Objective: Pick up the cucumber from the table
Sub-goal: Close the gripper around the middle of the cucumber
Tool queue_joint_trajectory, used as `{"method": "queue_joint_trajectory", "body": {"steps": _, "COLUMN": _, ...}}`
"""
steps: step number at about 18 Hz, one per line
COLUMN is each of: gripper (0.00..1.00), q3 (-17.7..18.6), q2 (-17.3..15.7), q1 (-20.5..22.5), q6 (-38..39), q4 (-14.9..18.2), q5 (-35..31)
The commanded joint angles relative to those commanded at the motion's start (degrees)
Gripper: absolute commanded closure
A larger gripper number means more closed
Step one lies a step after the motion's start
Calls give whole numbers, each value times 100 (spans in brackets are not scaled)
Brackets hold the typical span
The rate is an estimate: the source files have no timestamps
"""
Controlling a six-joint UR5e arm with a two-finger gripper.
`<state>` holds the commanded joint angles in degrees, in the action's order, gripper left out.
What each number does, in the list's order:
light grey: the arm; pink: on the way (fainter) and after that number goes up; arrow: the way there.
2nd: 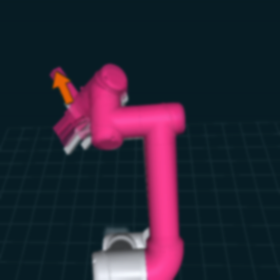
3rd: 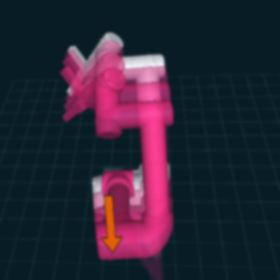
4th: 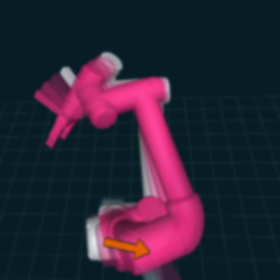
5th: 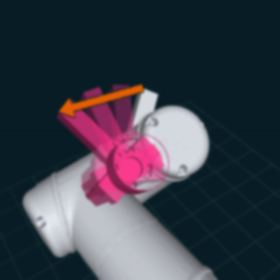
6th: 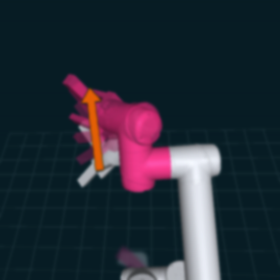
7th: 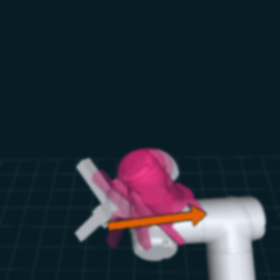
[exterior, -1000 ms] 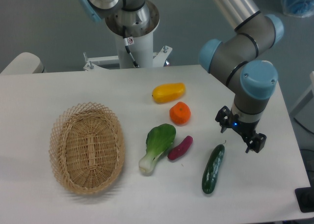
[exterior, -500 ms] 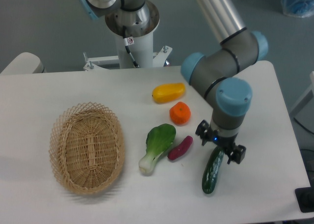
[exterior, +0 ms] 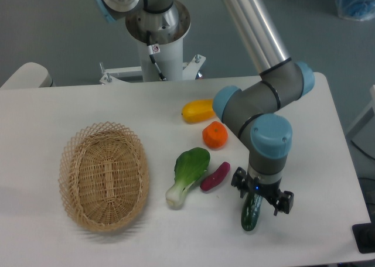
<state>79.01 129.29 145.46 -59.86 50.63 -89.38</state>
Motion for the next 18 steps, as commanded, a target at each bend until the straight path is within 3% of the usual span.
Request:
{"method": "queue_joint_trajectory", "body": {"steps": 8, "gripper": 0, "q3": -44, "q2": 132, "q1": -70, "q6": 141, "q4": -61, "q5": -9}}
{"method": "queue_joint_trajectory", "body": {"steps": 11, "gripper": 0, "q3": -44, "q2": 237, "q1": -70, "q6": 167, "q4": -289, "q5": -79}}
{"method": "queue_joint_trajectory", "body": {"steps": 18, "gripper": 0, "q3": 44, "q2": 237, "q1": -149, "q6": 238, "q4": -290, "q5": -386}}
